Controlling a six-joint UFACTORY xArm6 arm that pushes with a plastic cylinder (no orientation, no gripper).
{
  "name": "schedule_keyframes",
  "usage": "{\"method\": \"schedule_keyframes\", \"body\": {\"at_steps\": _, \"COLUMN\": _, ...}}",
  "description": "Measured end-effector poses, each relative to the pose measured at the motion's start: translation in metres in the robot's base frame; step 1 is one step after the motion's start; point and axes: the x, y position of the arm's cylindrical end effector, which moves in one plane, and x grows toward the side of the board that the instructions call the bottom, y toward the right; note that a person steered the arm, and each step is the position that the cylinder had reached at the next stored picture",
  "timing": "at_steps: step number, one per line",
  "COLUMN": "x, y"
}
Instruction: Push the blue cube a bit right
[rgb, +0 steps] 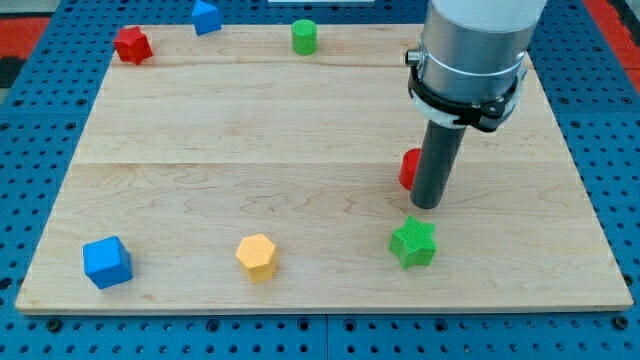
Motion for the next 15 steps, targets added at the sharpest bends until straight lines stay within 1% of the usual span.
{"method": "schedule_keyframes", "body": {"at_steps": 2, "x": 0.004, "y": -0.116}}
{"method": "schedule_keyframes", "body": {"at_steps": 3, "x": 0.047, "y": -0.089}}
{"method": "schedule_keyframes", "body": {"at_steps": 4, "x": 0.079, "y": -0.080}}
{"method": "schedule_keyframes", "body": {"at_steps": 5, "x": 0.100, "y": -0.115}}
{"method": "schedule_keyframes", "body": {"at_steps": 6, "x": 0.106, "y": -0.166}}
{"method": "schedule_keyframes", "body": {"at_steps": 7, "x": 0.118, "y": -0.182}}
{"method": "schedule_keyframes", "body": {"at_steps": 8, "x": 0.118, "y": -0.228}}
{"method": "schedule_keyframes", "body": {"at_steps": 9, "x": 0.118, "y": -0.294}}
{"method": "schedule_keyframes", "body": {"at_steps": 10, "x": 0.116, "y": -0.326}}
{"method": "schedule_keyframes", "body": {"at_steps": 11, "x": 0.105, "y": -0.356}}
{"method": "schedule_keyframes", "body": {"at_steps": 12, "x": 0.084, "y": -0.350}}
{"method": "schedule_keyframes", "body": {"at_steps": 13, "x": 0.085, "y": -0.343}}
{"method": "schedule_keyframes", "body": {"at_steps": 14, "x": 0.110, "y": -0.349}}
{"method": "schedule_keyframes", "body": {"at_steps": 15, "x": 0.105, "y": -0.336}}
